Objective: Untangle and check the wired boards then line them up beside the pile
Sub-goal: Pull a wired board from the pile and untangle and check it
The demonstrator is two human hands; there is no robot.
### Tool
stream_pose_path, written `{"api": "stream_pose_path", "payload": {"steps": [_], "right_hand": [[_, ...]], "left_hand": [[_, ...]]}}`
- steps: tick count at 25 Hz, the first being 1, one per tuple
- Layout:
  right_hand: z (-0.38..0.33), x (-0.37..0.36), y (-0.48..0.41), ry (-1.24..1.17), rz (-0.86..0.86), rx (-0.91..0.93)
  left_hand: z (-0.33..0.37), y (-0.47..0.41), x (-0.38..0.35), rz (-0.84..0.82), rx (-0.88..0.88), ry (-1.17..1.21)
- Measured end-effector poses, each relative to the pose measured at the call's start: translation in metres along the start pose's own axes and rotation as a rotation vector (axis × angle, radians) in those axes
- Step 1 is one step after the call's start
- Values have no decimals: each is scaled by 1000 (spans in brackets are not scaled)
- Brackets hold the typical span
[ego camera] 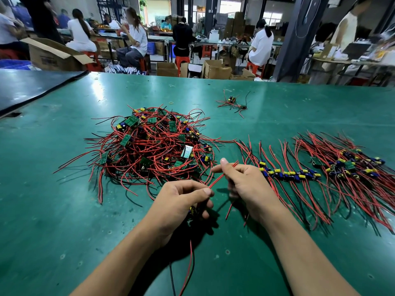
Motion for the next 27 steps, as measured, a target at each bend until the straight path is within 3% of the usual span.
{"api": "stream_pose_path", "payload": {"steps": [5, 9, 14, 25, 27], "right_hand": [[0, 0, -3, -245, 34, -102], [-4, -1, 1, -612, -112, -296], [-13, -6, 7, -722, -288, -314], [1, -8, 2, -260, -158, -180], [1, -10, 5, -38, -157, -73]], "left_hand": [[2, 1, -1, -24, -2, -14], [3, 4, -3, -74, 27, -11], [4, 6, -4, -119, 59, -19], [10, -4, 8, 81, 20, 175], [16, -4, 10, 89, -3, 261]]}}
Point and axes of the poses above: each hand's wrist, its own y-axis away from the middle knuckle, its own x-axis out of the back of the hand, z = x × y, the point moved 5 cm from there along -y, towards the middle knuckle
